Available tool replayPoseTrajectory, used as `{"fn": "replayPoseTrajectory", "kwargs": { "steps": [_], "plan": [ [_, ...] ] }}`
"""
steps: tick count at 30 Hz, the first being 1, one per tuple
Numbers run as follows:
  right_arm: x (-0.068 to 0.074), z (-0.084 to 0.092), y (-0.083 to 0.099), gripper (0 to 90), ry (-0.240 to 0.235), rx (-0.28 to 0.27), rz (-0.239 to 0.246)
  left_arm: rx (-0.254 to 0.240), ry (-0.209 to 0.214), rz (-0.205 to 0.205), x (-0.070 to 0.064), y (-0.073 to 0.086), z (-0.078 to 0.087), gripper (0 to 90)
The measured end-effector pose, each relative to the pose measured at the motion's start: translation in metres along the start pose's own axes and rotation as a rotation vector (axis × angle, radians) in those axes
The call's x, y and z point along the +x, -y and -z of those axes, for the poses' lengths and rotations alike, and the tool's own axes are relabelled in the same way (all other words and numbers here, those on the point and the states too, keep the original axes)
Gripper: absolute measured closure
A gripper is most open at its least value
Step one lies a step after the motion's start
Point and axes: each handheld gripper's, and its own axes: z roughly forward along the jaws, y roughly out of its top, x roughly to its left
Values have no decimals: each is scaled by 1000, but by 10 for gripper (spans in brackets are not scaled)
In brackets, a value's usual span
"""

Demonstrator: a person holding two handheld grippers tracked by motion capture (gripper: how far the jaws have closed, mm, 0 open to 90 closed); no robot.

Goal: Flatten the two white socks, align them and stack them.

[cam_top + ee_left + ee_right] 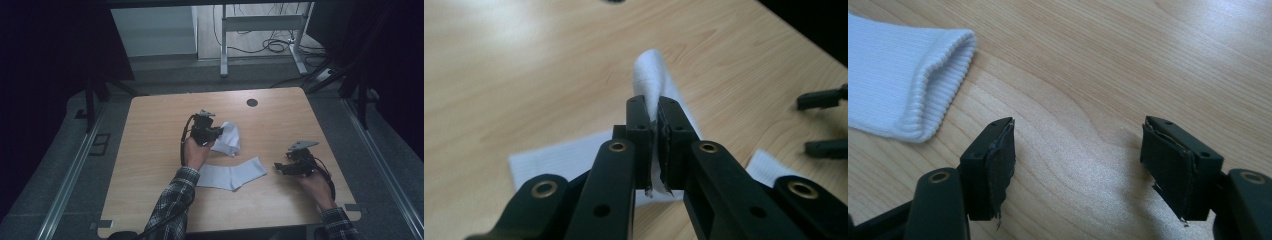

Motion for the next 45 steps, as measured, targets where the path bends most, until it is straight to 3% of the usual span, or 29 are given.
{"fn": "replayPoseTrajectory", "kwargs": {
  "steps": [7,14,18,19,21,26,30,31,33,36,38,43,45],
  "plan": [
    [0,0,0,286,-3,-2,4,-16,18,-44,-21,-26,0,850],
    [0,0,1,284,-5,-3,7,-49,64,-68,-44,-54,-2,850],
    [0,0,1,285,-6,-5,9,-105,78,-103,-64,-82,13,851],
    [0,0,1,284,-6,-5,8,-105,78,-103,-64,-82,13,851],
    [0,0,1,284,-6,-6,6,-165,81,-117,-73,-98,32,850],
    [1,0,1,281,-1,-3,8,-199,43,-135,-70,-104,52,850],
    [1,-1,1,279,-2,-3,10,-144,4,-94,-48,-83,46,850],
    [1,-1,1,278,-1,-3,11,-102,-15,-70,-34,-67,38,848],
    [1,-1,0,278,-1,-3,9,-82,-17,-60,-27,-59,33,847],
    [1,-1,0,278,-1,-5,8,-25,-45,-26,-3,-25,21,846],
    [1,-1,1,279,-1,-5,9,-18,-56,-18,2,-17,20,844],
    [1,-1,0,279,2,-6,6,32,-120,-4,27,22,20,836],
    [1,-1,1,279,3,-7,5,41,-132,-4,30,28,21,829]
  ]
}}
